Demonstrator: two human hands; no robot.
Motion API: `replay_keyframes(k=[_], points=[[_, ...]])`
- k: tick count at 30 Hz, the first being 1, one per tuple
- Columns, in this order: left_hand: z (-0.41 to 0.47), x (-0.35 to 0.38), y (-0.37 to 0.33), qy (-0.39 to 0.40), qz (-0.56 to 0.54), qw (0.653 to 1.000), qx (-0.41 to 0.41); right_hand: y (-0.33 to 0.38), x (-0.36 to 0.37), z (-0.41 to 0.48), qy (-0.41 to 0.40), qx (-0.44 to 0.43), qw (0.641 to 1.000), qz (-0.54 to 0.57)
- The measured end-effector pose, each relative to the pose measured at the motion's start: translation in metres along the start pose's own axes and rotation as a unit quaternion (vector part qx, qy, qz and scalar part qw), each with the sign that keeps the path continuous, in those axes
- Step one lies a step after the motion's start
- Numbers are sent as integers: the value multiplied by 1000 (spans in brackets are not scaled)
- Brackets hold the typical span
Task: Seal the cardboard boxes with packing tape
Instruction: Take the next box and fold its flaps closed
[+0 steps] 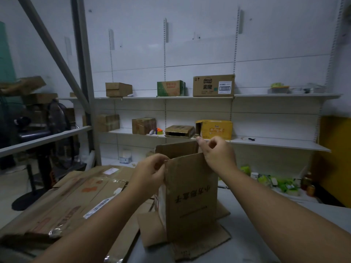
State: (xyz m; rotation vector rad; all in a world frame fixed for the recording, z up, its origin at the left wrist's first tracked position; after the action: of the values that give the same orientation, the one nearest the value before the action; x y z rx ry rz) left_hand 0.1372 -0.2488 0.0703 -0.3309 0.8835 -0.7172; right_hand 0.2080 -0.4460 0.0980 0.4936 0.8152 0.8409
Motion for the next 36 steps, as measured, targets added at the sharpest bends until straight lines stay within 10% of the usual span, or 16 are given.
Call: replay_keyframes(k=[6,9,13,18,28,32,36], points=[[22,-17,28,-46,-211,974,-68,-31,72,13,212,42,943,-252],[24,23,31,135,-131,979,-77,-11,57,13,96,-14,983,-158],[18,24,30,57,-59,996,-30,-11,-8,0,-63,-40,995,-65],[10,39,0,45,118,992,16,-58,5,-46,161,166,973,21],[-50,57,-68,123,174,972,96,-49,-34,-75,164,172,957,169],[-51,60,-54,103,147,982,60,-76,-88,-104,159,114,975,-109],[-53,73,-71,137,200,968,66,-133,-97,-192,387,218,838,-317]])
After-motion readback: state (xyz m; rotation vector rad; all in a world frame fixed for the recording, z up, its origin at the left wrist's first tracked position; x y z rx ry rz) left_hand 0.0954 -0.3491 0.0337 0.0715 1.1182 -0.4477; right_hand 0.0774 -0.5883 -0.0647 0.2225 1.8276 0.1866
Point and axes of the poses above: each hand's wrist, its own z-axis towards the middle knuckle, its own x-axis out of the palm, y = z × x, the point moved 9 cm from there along z, towards the middle knuckle, and after that the axes turned 3 degrees about z, right-handed, at the moved point
